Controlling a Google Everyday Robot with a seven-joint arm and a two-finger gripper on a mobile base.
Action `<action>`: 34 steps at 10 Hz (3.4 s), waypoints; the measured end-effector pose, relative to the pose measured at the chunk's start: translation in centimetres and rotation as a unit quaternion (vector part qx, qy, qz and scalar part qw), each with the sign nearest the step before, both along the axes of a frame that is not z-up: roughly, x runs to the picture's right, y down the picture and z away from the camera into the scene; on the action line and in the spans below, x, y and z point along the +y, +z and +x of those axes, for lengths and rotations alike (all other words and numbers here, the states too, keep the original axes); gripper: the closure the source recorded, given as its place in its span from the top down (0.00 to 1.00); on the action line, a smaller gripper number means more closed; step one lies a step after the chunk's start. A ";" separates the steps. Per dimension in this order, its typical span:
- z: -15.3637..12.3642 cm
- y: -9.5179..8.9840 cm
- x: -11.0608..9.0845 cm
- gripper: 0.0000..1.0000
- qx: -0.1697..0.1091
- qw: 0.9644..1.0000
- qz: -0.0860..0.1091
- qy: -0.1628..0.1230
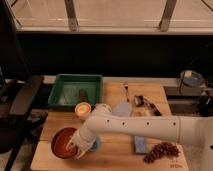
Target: Stack bowls into tray
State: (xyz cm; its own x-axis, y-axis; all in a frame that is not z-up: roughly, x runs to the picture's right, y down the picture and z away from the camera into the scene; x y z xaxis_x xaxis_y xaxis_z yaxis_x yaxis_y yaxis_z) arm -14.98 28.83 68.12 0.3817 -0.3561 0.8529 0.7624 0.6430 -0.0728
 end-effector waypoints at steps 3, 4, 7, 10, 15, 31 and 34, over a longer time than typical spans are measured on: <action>0.2 -0.8 -1.9 0.00 0.002 1.000 0.030 0.008; 0.4 -1.0 -2.6 0.00 0.002 0.999 0.041 0.013; 1.8 -2.3 -8.0 0.00 0.017 0.996 0.080 0.025; 3.0 -1.3 -14.2 0.00 0.029 0.994 0.098 0.027; 3.6 5.3 -25.3 0.00 0.026 0.993 0.109 0.023; -2.0 13.5 -29.8 0.00 -0.051 0.985 0.162 -0.034; -3.3 15.1 -28.9 0.01 -0.069 0.984 0.161 -0.035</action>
